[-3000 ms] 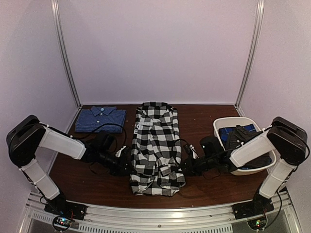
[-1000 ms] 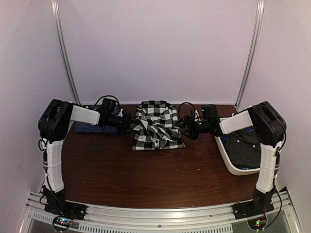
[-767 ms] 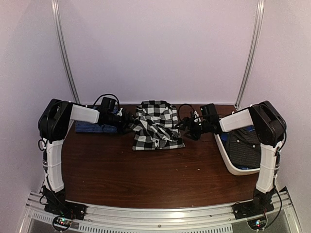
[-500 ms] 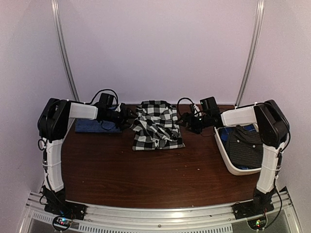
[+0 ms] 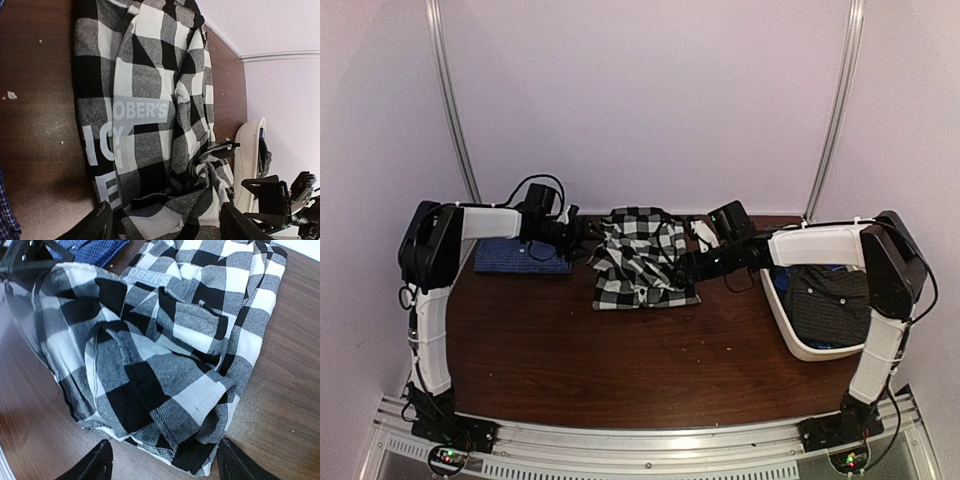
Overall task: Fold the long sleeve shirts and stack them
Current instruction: Move the 2/3-rectangle-folded shirt to the center of the board.
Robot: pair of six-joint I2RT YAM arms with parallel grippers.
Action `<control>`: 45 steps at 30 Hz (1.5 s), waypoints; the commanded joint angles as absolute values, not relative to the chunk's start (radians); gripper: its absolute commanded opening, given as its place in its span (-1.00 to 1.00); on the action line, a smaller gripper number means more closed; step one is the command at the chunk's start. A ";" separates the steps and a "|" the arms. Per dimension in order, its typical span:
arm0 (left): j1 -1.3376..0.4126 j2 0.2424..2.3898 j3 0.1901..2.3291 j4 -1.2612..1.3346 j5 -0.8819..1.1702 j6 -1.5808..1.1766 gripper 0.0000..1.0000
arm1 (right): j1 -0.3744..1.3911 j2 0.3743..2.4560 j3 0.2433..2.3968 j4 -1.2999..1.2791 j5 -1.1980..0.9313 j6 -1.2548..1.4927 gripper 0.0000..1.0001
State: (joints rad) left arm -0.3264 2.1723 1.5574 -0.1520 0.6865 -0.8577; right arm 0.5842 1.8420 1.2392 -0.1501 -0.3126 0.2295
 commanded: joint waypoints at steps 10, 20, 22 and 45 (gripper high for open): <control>-0.263 2.044 1.615 -0.338 0.477 -0.670 0.53 | 0.611 1.801 1.154 -0.166 -0.204 0.242 0.25; -0.311 1.709 1.146 -0.283 0.424 -0.647 0.26 | 0.596 1.775 1.030 -0.079 -0.285 0.265 0.03; -0.345 1.675 1.075 -0.252 0.409 -0.648 0.18 | 0.596 1.790 1.028 -0.058 -0.298 0.265 0.00; -0.519 1.934 1.076 -0.014 0.390 -0.675 -0.17 | 0.580 1.901 1.046 -0.002 -0.283 0.306 -0.33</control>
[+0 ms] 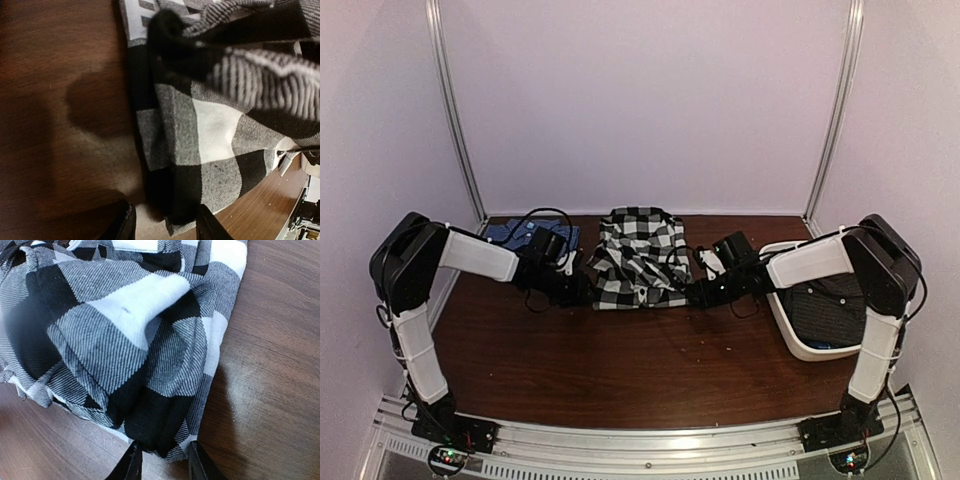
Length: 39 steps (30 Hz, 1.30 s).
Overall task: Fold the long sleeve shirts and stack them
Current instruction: Move the 2/3-rectangle-folded shirt to the center of the board.
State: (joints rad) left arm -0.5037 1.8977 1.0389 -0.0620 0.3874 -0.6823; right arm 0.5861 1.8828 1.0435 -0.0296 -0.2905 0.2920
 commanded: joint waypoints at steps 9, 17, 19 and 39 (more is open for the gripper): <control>-0.540 1.938 1.066 -0.053 0.416 -0.679 -0.47 | 0.585 1.887 1.016 0.029 -0.296 0.331 -0.72; -0.559 1.890 1.014 -0.108 0.452 -0.697 -1.00 | 0.619 1.829 0.946 0.024 -0.321 0.372 -1.00; -0.570 1.860 0.978 -0.135 0.448 -0.702 -1.00 | 0.632 1.791 0.904 0.024 -0.321 0.393 -1.00; -0.680 1.500 0.815 -0.297 0.237 -0.785 -0.36 | 0.785 1.431 0.786 -0.206 -0.149 0.475 -0.04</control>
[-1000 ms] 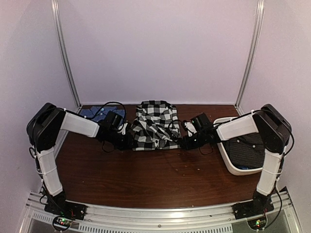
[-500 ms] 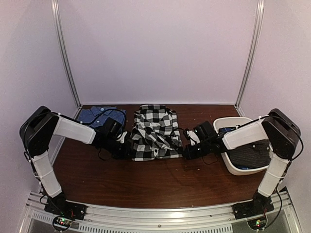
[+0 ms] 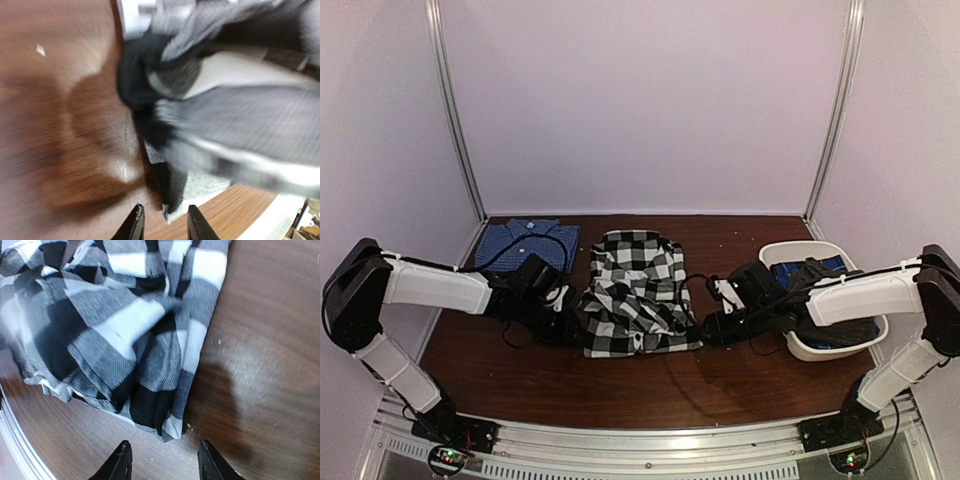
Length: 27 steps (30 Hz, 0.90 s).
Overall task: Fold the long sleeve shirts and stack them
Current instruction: Move the 2/3-rectangle-folded shirt to the center of the board, then adjust the 2/3-rectangle-folded shirt at the center of the board.
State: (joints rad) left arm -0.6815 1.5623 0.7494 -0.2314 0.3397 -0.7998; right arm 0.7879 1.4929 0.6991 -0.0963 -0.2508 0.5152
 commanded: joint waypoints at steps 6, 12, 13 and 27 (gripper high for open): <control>-0.665 1.441 0.866 -0.334 0.167 -0.746 -0.31 | 0.764 1.460 0.912 -0.225 -0.134 0.415 0.06; -0.663 1.470 0.940 -0.349 0.204 -0.683 -0.41 | 0.760 1.622 1.060 -0.201 -0.165 0.382 -0.29; -0.663 1.483 0.948 -0.350 0.212 -0.679 -0.44 | 0.759 1.654 1.087 -0.204 -0.167 0.379 -0.34; -0.663 1.651 1.075 -0.318 0.273 -0.621 -0.58 | 0.678 2.028 1.410 -0.204 -0.255 0.360 -0.56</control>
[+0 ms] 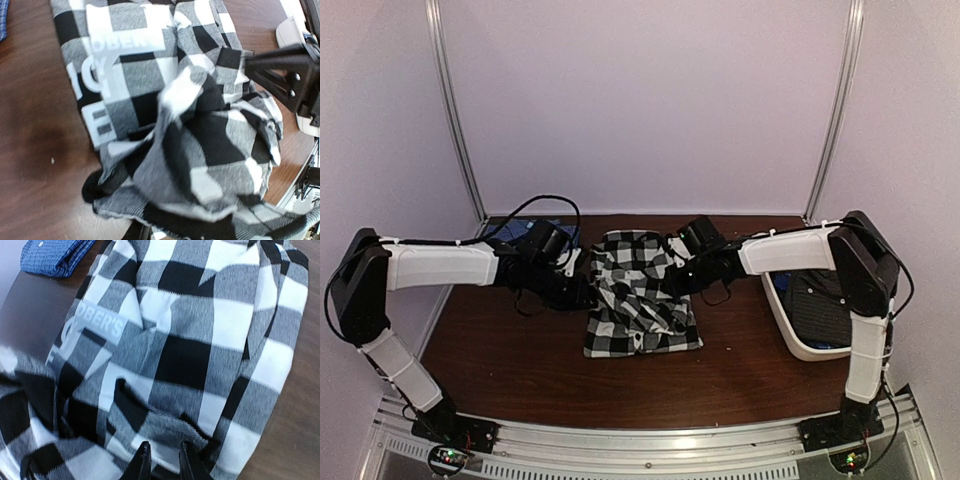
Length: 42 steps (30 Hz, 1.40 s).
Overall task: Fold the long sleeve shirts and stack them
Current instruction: Adjust the 2/3-rectangle-folded shirt at the center of the board.
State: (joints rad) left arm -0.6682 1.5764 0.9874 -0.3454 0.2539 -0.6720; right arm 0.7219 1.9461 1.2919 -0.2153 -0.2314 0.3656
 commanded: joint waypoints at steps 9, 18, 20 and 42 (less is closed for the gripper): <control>-0.624 1.999 1.500 -0.360 0.231 -0.546 -0.56 | 0.603 2.121 1.598 -0.275 -0.273 0.343 -0.49; -0.597 2.102 1.662 -0.379 0.245 -0.547 -0.51 | 0.622 1.796 1.304 -0.271 -0.201 0.275 -0.04; -0.585 2.057 1.637 -0.378 0.228 -0.553 -0.46 | 0.644 1.718 1.211 -0.258 -0.193 0.253 0.09; -0.541 1.687 1.188 -0.334 0.236 -0.621 -0.27 | 0.914 1.586 1.091 -0.339 -0.042 0.313 0.37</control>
